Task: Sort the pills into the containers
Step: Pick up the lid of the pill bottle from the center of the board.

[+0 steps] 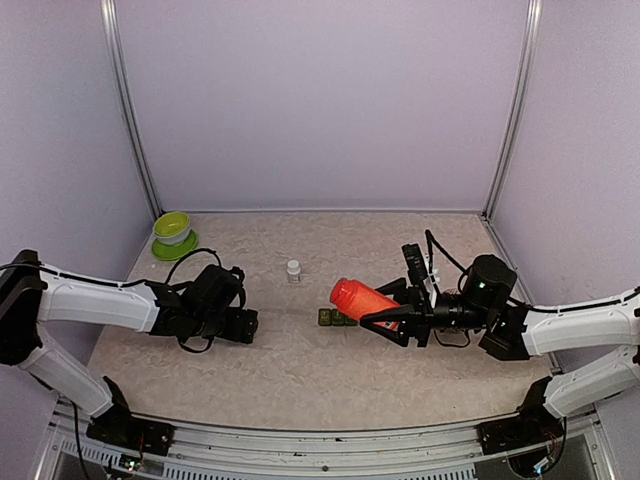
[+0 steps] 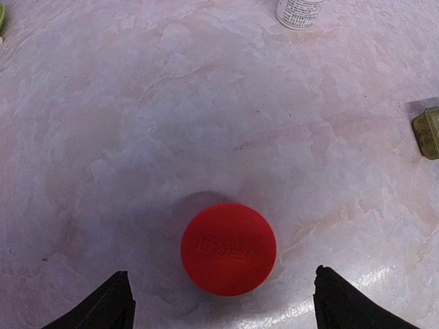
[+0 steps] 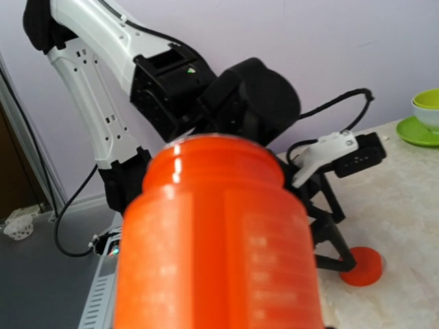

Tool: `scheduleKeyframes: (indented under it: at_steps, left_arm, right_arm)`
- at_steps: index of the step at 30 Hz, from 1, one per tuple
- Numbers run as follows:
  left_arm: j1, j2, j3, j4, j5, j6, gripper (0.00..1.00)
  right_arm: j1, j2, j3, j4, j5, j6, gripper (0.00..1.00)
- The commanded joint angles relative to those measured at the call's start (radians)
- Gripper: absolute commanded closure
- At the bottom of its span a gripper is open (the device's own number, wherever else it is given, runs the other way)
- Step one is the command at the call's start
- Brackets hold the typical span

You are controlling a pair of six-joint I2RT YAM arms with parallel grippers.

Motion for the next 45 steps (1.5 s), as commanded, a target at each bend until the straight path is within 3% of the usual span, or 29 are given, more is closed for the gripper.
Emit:
scheduleKeyframes:
  at_steps: [1, 15, 38, 42, 45]
  left_arm:
    - [0.019, 0.063, 0.049, 0.058, 0.04, 0.045, 0.13]
    - [0.065, 0.177, 0.085, 0.099, 0.092, 0.068, 0.21]
    - [0.071, 0.201, 0.077, 0.116, 0.14, 0.072, 0.56]
    - [0.07, 0.194, 0.07, 0.107, 0.138, 0.073, 0.56]
    - [0.068, 0.189, 0.073, 0.091, 0.131, 0.078, 0.45]
  right_arm:
    - [0.013, -0.021, -0.005, 0.006, 0.015, 0.015, 0.71]
    - [0.022, -0.046, 0.001, -0.032, 0.023, 0.002, 0.71]
    - [0.025, -0.041, 0.013, -0.044, 0.014, -0.005, 0.71]
    - [0.025, -0.042, 0.013, -0.045, 0.014, -0.005, 0.71]
    - [0.026, -0.041, 0.012, -0.043, 0.015, -0.005, 0.71]
